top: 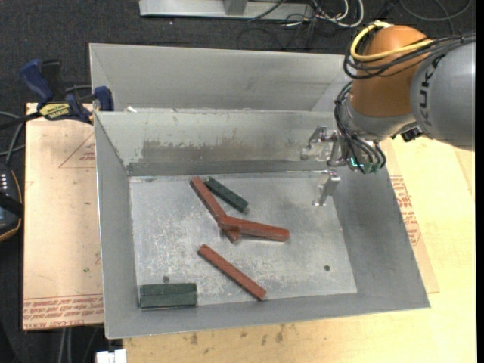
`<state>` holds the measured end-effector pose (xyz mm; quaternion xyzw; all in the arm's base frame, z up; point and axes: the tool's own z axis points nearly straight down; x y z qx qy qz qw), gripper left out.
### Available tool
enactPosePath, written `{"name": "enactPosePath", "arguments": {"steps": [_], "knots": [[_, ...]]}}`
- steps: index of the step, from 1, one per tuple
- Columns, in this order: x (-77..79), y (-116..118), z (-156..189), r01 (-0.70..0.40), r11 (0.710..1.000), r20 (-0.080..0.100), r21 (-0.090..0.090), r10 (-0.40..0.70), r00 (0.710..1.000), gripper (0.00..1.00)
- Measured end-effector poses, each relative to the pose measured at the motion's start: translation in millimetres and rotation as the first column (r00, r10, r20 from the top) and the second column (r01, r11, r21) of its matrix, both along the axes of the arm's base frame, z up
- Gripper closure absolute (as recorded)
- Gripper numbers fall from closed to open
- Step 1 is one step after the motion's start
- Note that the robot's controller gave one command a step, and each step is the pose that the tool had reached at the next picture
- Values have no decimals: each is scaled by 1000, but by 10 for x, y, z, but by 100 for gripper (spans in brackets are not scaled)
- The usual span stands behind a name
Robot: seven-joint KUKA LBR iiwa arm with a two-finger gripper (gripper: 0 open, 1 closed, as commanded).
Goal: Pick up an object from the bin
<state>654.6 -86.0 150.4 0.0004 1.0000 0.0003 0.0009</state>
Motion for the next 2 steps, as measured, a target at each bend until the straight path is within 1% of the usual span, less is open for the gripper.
{"name": "enactPosePath", "arguments": {"steps": [1, 2], "knots": [[-322, 440, -346, -3, 1000, 3, -1, 3, 1000, 0], [-432, 938, -698, 82, 997, 19, 3, -82, 996, 100]]}}
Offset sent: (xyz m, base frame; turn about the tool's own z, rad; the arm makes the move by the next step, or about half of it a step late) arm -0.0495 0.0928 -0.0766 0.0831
